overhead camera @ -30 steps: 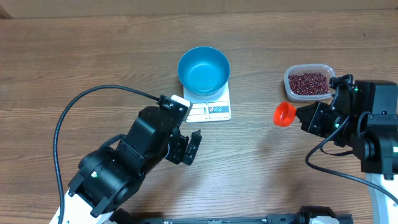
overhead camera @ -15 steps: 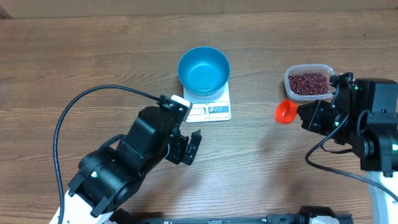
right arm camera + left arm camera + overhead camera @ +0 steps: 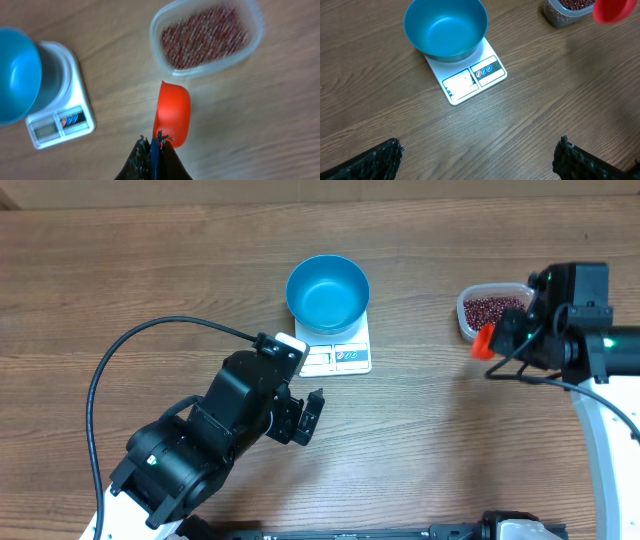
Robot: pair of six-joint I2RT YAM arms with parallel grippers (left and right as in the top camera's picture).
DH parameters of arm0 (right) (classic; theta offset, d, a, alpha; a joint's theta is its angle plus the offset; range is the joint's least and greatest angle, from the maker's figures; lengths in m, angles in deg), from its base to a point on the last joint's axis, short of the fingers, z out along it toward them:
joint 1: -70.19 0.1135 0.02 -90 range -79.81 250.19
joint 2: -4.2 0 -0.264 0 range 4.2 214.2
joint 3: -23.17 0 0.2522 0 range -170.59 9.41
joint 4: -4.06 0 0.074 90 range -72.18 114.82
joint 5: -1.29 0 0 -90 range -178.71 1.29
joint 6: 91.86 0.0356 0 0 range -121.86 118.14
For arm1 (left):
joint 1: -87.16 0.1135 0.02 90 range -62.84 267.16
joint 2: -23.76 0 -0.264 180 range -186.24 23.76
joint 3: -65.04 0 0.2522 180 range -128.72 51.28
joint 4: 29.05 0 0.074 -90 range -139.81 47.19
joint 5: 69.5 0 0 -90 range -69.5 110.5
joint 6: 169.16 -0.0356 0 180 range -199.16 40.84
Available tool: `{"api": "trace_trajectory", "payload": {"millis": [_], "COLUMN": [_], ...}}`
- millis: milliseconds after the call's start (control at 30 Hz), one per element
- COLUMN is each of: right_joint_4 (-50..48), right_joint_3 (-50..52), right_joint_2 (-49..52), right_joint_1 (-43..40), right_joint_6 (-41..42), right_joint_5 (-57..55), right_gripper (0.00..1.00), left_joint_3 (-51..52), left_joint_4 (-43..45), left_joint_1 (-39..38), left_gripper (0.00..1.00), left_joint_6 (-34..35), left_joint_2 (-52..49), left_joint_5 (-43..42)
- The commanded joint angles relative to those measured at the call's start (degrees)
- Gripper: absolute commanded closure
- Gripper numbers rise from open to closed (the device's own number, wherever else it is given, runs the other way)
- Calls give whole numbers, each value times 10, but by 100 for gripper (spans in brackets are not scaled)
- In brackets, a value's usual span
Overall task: Scoop item into bowl and weigh 150g on scale
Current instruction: 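Move the red cup with the right gripper over the bean container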
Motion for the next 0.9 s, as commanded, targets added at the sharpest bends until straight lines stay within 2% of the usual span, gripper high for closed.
{"api": "trace_trajectory", "payload": {"millis": [0,400,733,867], "right_joint_4": [-21,-110,-149,-164], "right_joint_3": [-25,-24,-21,-21], "right_joint_2": [15,54,118,128], "right_joint_1": [-1,-1,-2,-2], "right_joint_6": [-29,-182,-193,-224], "right_joint_5": [-69,-94,-96,-96], "right_gripper": [96,96,96,96], "left_joint_3": [1,1,1,1], "left_joint_4": [-2,-2,-2,-2], "left_joint_1": [-4,-4,-4,-4], "left_gripper": [1,1,1,1], "left_joint_6": [-9,-9,-9,-9], "left_joint_2": [-5,-5,-5,-5], "left_joint_5": [7,7,7,7]}}
